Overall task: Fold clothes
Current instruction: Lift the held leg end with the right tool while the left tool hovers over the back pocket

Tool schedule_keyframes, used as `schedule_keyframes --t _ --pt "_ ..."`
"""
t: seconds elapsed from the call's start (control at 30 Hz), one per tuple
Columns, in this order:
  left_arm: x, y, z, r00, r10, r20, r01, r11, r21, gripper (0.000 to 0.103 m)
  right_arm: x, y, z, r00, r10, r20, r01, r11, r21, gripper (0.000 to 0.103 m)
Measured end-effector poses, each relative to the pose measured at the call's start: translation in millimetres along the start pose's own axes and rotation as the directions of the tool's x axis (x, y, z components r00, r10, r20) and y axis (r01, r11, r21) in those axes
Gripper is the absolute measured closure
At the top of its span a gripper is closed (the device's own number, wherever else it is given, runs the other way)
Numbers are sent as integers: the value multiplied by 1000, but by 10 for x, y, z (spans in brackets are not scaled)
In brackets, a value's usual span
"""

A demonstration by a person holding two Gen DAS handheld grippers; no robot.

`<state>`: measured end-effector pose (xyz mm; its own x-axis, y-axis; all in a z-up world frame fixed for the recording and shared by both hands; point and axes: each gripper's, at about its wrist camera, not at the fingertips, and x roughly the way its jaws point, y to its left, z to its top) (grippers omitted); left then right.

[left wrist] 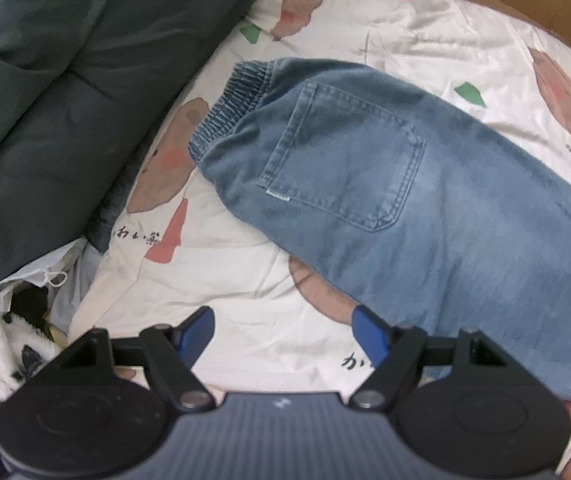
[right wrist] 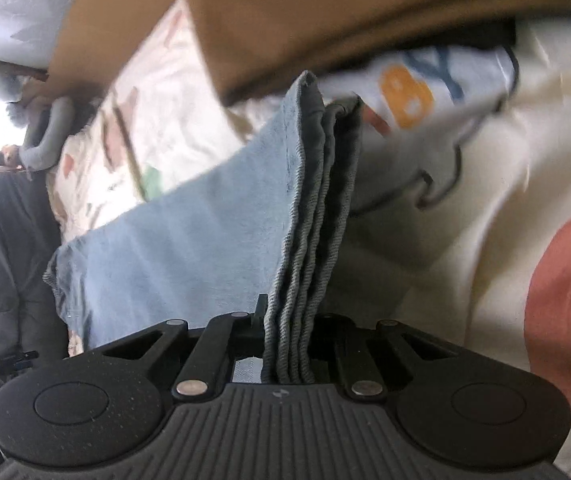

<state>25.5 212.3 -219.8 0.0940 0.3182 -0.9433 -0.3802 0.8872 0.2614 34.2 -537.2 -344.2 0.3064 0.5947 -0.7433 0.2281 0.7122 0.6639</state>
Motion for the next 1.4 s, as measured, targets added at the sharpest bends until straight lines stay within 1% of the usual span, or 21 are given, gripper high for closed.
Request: schedule_keyframes --t 0.17,0.33,0.57,0.7,0.9,1.07,1.2,1.3,1.4 --pt "22 -27 18 1000 -20 4 20 1000 -11 25 -265 347 41 1000 0 27 2 998 -59 95" --pt "-23 -76 68 998 -60 18 60 998 4 25 -529 707 73 998 6 57 1 993 -118 95" --pt "-88 -171 136 994 -106 39 106 994 19 25 -902 1012 151 996 29 81 -16 988 -156 95" --pt "-87 -232 203 989 -139 53 138 990 33 25 -1085 1200 205 995 40 95 -21 982 -189 95" --pt "-10 -358 286 979 -192 63 189 981 47 25 -1405 1518 326 992 28 123 4 967 -253 95" --pt "81 -535 361 965 -257 53 253 965 62 25 -1734 1776 490 984 10 176 46 950 -310 95" --pt "185 -707 409 950 -309 47 305 949 81 25 -1950 1926 635 978 -41 203 110 933 -343 95" --pt "285 -821 431 934 -355 32 350 931 105 25 -2101 2041 746 972 -86 220 162 920 -356 95" --pt "380 -928 438 915 -402 23 396 910 124 26 -2254 2154 870 961 -133 244 215 911 -351 95"
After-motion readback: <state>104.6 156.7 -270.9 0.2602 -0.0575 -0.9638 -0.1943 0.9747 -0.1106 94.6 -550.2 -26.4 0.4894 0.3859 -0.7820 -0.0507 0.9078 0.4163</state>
